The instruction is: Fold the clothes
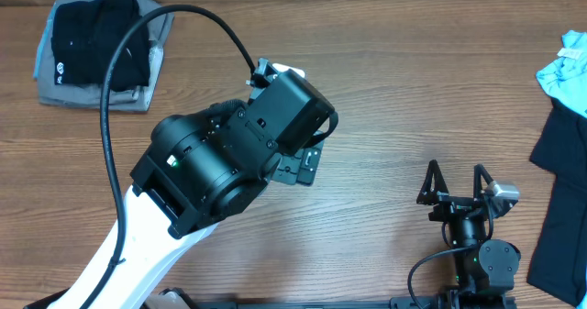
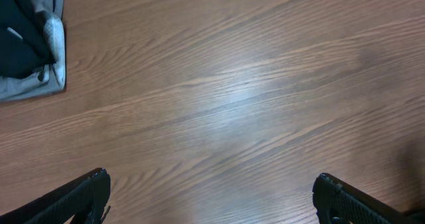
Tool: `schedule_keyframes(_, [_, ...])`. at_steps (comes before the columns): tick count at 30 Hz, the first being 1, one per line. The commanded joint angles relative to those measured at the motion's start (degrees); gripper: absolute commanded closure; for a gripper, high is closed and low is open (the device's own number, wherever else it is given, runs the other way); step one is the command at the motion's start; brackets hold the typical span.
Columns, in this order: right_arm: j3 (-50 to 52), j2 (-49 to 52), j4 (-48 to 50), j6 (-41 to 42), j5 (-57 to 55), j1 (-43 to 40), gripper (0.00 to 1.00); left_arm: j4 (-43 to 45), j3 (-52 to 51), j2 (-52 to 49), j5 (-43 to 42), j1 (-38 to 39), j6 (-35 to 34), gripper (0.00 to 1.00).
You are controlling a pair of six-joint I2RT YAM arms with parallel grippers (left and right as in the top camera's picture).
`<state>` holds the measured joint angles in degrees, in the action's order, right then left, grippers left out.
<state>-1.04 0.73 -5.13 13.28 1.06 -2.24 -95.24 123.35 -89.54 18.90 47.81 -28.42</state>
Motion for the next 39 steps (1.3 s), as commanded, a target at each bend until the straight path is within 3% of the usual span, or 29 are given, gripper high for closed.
schedule_keyframes(1, [0.6, -0.5, 0.3, 0.1, -0.4, -0.1, 0.00, 3.3, -0.9, 1.1, 0.3, 0.1, -0.9, 0.00])
schedule_keyframes(6, [0.6, -0.5, 0.3, 0.1, -0.4, -0.1, 0.00, 14.1, -12.1, 7.9, -3.9, -2.4, 4.7, 0.00])
schedule_keyframes(9, [0.6, -0.5, 0.3, 0.1, -0.4, -0.1, 0.00, 22.6, -24.4, 14.5, -10.4, -6.5, 11.9, 0.00])
schedule_keyframes(12, [0.6, -0.5, 0.3, 0.1, -0.4, -0.1, 0.00, 31.9, -38.2, 22.3, -16.3, -11.9, 14.0, 0.00])
schedule_keyframes(16, [0.6, -0.5, 0.3, 0.1, -0.4, -0.1, 0.00, 47.0, -61.9, 37.5, -24.6, -22.1, 18.3, 0.00])
schedule_keyframes(22, [0.6, -0.5, 0.3, 0.1, -0.4, -0.1, 0.00, 66.0, -87.2, 61.2, -26.4, -33.0, 22.4, 0.00])
schedule_keyframes(28, [0.6, -0.5, 0.3, 0.1, -0.4, -0.1, 0.00, 76.1, -101.3, 77.2, -24.7, -41.8, 25.5, 0.00])
schedule_keyframes(37, [0.6, -0.5, 0.3, 0.1, -0.4, -0.1, 0.00, 92.8, -114.7, 82.1, -23.4, -48.4, 25.7, 0.00])
schedule_keyframes(39, [0.6, -0.5, 0.3, 0.1, -0.4, -0.1, 0.00, 92.8, -116.8, 84.7, -23.5, -50.5, 25.6, 0.00])
